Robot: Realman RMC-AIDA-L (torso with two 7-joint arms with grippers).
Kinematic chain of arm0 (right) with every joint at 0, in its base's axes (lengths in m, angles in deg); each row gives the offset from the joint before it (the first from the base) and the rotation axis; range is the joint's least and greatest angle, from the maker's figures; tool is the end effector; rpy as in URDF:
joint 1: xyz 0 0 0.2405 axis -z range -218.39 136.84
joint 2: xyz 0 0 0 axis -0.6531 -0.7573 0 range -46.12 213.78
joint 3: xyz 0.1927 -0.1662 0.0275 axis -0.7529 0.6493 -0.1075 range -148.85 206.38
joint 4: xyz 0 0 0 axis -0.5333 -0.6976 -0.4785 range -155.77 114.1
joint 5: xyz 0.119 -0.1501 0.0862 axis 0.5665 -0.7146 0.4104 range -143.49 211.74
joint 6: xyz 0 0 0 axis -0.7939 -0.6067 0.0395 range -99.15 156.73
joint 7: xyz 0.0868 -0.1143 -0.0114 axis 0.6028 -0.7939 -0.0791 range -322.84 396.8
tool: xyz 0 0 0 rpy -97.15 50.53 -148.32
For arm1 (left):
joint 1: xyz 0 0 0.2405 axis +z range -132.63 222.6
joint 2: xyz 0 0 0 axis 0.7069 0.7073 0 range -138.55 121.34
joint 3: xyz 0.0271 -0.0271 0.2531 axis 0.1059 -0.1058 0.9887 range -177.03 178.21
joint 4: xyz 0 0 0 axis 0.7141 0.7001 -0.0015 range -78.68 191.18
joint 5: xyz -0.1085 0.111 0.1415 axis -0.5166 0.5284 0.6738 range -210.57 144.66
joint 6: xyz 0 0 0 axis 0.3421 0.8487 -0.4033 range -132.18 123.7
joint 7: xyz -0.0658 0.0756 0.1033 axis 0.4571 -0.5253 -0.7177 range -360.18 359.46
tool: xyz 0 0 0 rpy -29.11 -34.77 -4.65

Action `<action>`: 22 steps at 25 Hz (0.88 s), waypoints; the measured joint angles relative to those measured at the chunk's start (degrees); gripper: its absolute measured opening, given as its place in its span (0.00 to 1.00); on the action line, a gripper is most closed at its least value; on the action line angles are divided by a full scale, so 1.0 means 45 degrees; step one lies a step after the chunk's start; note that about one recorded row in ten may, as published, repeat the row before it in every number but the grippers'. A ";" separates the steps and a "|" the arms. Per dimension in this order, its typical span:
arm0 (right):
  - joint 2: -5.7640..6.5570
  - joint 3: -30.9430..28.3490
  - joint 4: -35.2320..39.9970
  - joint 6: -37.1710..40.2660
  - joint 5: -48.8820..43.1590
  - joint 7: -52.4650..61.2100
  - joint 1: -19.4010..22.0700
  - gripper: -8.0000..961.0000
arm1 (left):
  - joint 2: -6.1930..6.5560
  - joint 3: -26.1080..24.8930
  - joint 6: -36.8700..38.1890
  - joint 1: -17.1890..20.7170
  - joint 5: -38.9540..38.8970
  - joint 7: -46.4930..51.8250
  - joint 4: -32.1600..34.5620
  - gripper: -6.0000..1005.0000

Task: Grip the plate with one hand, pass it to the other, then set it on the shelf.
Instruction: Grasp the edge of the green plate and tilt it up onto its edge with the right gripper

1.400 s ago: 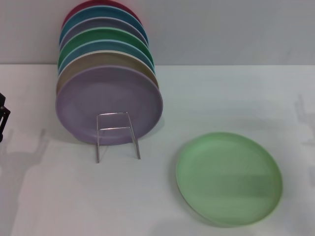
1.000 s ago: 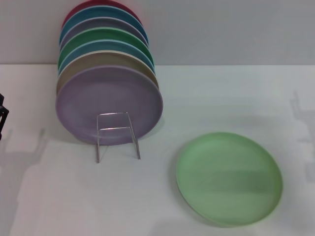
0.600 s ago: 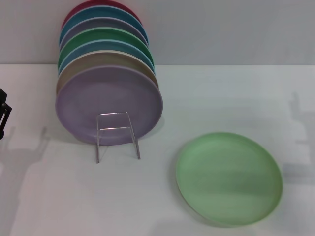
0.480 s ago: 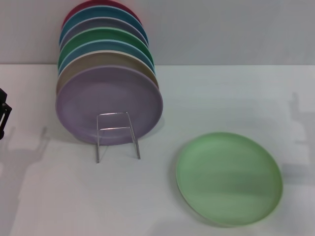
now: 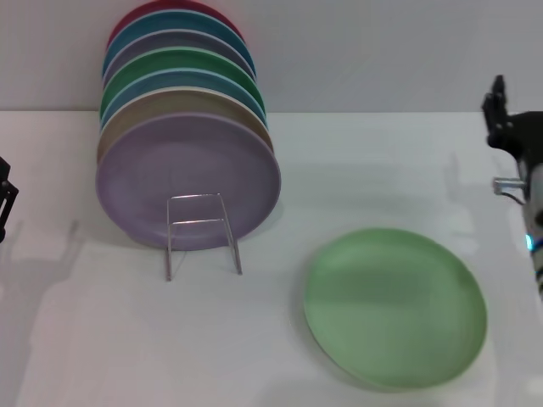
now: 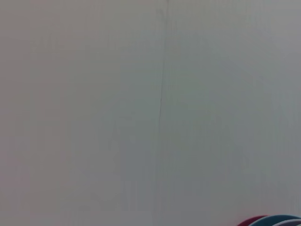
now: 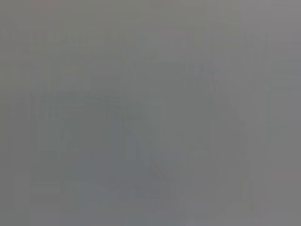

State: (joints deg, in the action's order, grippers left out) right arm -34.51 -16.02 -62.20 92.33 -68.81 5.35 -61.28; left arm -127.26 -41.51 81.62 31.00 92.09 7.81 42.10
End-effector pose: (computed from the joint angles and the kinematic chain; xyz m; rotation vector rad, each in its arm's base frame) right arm 0.2589 0.3446 -0.0185 -1.3464 0.4856 0.6191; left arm -0.3305 0.2646 0.0069 -1.4260 -0.4360 -0.8887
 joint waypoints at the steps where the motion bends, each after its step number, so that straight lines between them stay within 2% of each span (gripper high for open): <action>1: 0.0102 -0.0579 -0.0939 -0.1293 -0.0031 -0.0344 0.0277 0.69 | 0.0001 -0.0005 0.0001 0.0007 -0.0002 0.0000 0.0002 0.80; 3: 0.0171 -0.0895 -0.1382 -0.1976 -0.0033 -0.0498 0.0410 0.69 | 0.0001 -0.0008 0.0002 0.0003 0.0006 0.0001 0.0011 0.80; 5: 0.0283 -0.1655 -0.2247 -0.3660 -0.0040 -0.0863 0.0718 0.69 | 0.0002 -0.0016 0.0001 -0.0030 0.0005 0.0000 0.0050 0.80; 6: 0.0350 -0.2509 -0.2926 -0.5301 -0.0051 -0.1373 0.1007 0.69 | 0.0001 -0.0019 0.0000 -0.0078 0.0003 0.0001 0.0121 0.80; 7: 0.0350 -0.2509 -0.2926 -0.5301 -0.0051 -0.1373 0.1007 0.69 | 0.0001 -0.0019 0.0000 -0.0078 0.0003 0.0001 0.0121 0.80; 10: 0.0371 -0.3814 -0.3865 -0.7708 -0.0068 -0.2295 0.1427 0.69 | 0.0001 -0.0033 -0.0004 -0.0112 0.0005 0.0001 0.0158 0.80; 11: 0.0348 -0.4741 -0.4417 -0.9460 -0.0073 -0.2925 0.1731 0.69 | -0.0001 -0.0053 -0.0013 -0.0144 0.0004 0.0001 0.0167 0.80; 12: 0.0348 -0.4741 -0.4417 -0.9460 -0.0073 -0.2925 0.1731 0.69 | -0.0001 -0.0053 -0.0013 -0.0144 0.0004 0.0001 0.0167 0.80; 15: 0.0242 -0.6460 -0.5247 -1.2691 -0.0078 -0.3796 0.2213 0.69 | 0.0000 -0.0075 -0.0018 -0.0193 0.0001 0.0002 0.0176 0.80; 16: 0.0187 -0.7687 -0.5680 -1.4864 -0.0152 -0.3970 0.2440 0.69 | 0.0000 -0.0077 -0.0019 -0.0229 0.0004 0.0001 0.0175 0.80; 17: 0.0187 -0.7687 -0.5680 -1.4864 -0.0152 -0.3970 0.2440 0.69 | 0.0000 -0.0077 -0.0019 -0.0229 0.0004 0.0001 0.0175 0.80; 20: 0.0141 -0.9546 -0.6233 -1.7915 -0.0807 -0.3716 0.2539 0.69 | 0.0000 -0.0090 -0.0020 -0.0258 0.0003 0.0001 0.0176 0.80; 21: 0.0066 -1.0870 -0.6697 -2.0162 -0.1718 -0.3168 0.2523 0.69 | 0.0000 -0.0092 -0.0020 -0.0273 0.0003 0.0001 0.0176 0.80; 22: 0.0066 -1.0870 -0.6697 -2.0162 -0.1718 -0.3168 0.2523 0.69 | 0.0000 -0.0092 -0.0020 -0.0273 0.0003 0.0001 0.0176 0.80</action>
State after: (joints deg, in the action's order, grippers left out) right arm -34.21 -64.93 -92.34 1.60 -76.54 -8.91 -49.92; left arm -127.26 -41.92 81.53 29.78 92.11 7.81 42.89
